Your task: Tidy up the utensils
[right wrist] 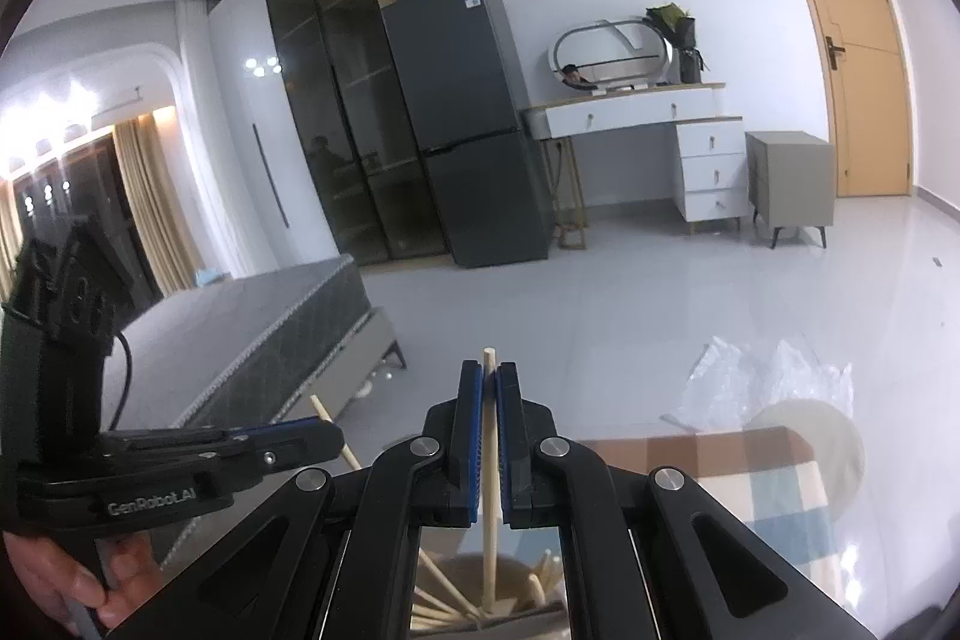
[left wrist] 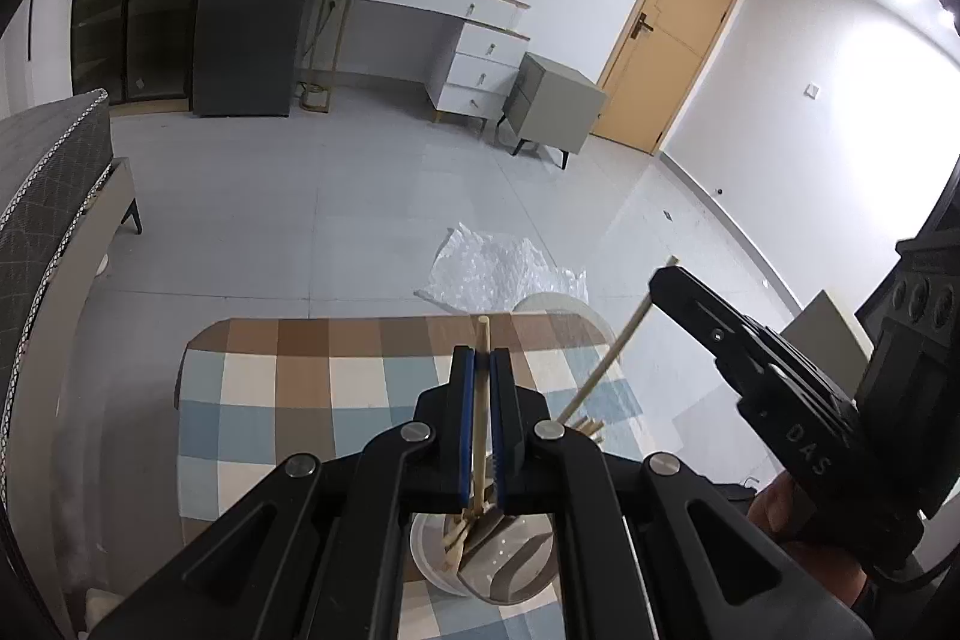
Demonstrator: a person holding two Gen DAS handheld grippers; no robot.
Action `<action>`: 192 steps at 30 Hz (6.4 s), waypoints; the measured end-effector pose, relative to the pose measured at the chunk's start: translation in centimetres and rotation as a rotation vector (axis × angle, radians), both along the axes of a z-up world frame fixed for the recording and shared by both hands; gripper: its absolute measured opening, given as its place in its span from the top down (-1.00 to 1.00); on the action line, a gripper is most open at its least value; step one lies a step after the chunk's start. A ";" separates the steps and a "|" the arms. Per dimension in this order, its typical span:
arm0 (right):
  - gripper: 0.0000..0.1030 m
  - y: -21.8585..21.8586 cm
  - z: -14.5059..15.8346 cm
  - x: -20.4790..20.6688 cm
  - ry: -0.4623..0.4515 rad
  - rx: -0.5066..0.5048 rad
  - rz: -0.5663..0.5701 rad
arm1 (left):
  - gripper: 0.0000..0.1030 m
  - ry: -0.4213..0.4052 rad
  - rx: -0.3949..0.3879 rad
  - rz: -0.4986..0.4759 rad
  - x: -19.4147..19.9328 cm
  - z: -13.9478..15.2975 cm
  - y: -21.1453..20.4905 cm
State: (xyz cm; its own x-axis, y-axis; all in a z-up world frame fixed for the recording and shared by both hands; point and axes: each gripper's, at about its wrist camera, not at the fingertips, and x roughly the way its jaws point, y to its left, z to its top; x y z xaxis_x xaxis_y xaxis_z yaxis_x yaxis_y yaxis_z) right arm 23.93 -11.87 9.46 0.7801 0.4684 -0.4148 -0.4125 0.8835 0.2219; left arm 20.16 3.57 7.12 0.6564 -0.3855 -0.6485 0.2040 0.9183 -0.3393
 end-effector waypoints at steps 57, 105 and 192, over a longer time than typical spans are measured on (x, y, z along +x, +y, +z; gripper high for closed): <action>-0.80 -7.9 3.0 -16.6 -0.111 0.100 -0.076 | -0.84 -0.225 0.217 0.246 -15.0 4.9 -2.1; -1.00 -7.2 -5.3 -24.0 -0.152 -0.047 -0.102 | -0.86 -0.348 0.249 0.335 -21.7 -4.1 -2.6; -1.00 -7.1 -7.9 -23.6 -0.095 -0.141 -0.168 | -0.86 -0.204 0.243 0.333 -20.6 -6.4 -2.2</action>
